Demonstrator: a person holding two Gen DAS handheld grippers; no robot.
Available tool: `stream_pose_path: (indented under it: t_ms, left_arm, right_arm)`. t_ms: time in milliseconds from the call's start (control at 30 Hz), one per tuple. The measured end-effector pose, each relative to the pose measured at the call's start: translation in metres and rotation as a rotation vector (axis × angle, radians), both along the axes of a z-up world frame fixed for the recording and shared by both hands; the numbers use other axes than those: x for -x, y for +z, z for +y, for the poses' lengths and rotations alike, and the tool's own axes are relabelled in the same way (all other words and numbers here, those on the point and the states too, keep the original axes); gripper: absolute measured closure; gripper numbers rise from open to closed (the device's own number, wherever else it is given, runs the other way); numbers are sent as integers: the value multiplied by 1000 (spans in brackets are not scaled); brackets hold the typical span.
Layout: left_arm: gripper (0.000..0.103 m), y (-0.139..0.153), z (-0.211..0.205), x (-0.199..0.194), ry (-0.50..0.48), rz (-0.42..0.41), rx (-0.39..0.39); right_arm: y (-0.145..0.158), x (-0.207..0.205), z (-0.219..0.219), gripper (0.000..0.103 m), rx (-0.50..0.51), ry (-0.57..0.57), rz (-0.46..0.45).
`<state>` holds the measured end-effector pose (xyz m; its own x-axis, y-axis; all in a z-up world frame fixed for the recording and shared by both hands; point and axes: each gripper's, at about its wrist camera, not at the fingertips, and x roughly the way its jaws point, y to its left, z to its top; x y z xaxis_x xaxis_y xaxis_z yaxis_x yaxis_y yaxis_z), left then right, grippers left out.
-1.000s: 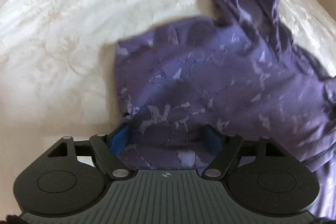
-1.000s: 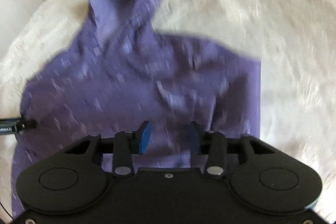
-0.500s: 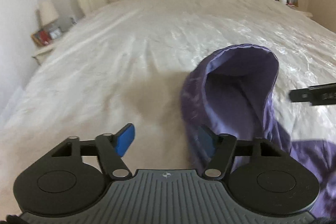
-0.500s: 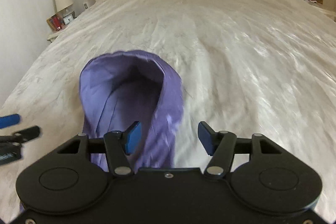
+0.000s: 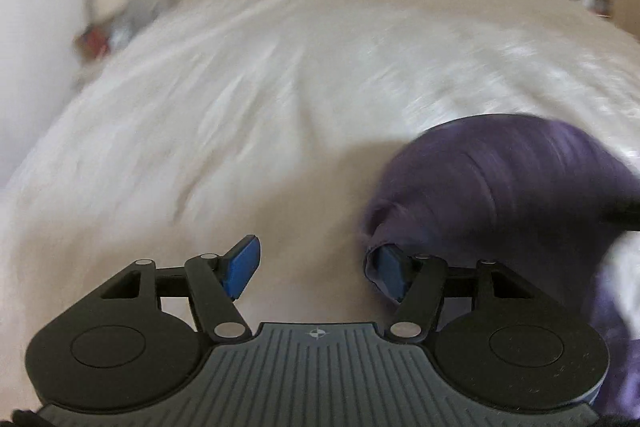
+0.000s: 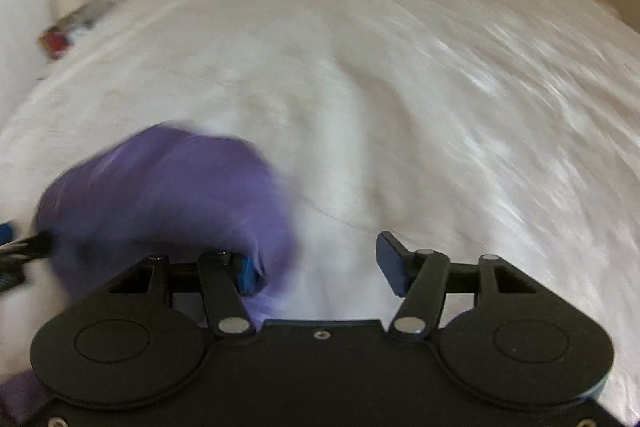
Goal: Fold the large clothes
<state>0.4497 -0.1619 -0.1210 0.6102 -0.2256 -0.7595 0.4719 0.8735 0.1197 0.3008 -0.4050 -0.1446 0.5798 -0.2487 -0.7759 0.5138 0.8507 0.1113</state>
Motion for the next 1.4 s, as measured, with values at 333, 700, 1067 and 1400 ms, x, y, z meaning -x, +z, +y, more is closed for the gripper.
stream_pose_path:
  t_ms: [333, 700, 1067, 1400]
  left_arm:
    - [37, -25, 58, 11, -175, 154, 37]
    - [39, 46, 73, 30, -218, 47, 130]
    - [38, 13, -32, 21, -353, 94, 119]
    - [35, -31, 4, 13, -283, 214, 57]
  right_arm:
    - [-21, 50, -2, 34, -32, 213, 1]
    - [43, 88, -20, 47, -87, 252, -208]
    - [10, -35, 19, 81, -129, 353, -105]
    - [-30, -47, -14, 70, -28, 241, 34]
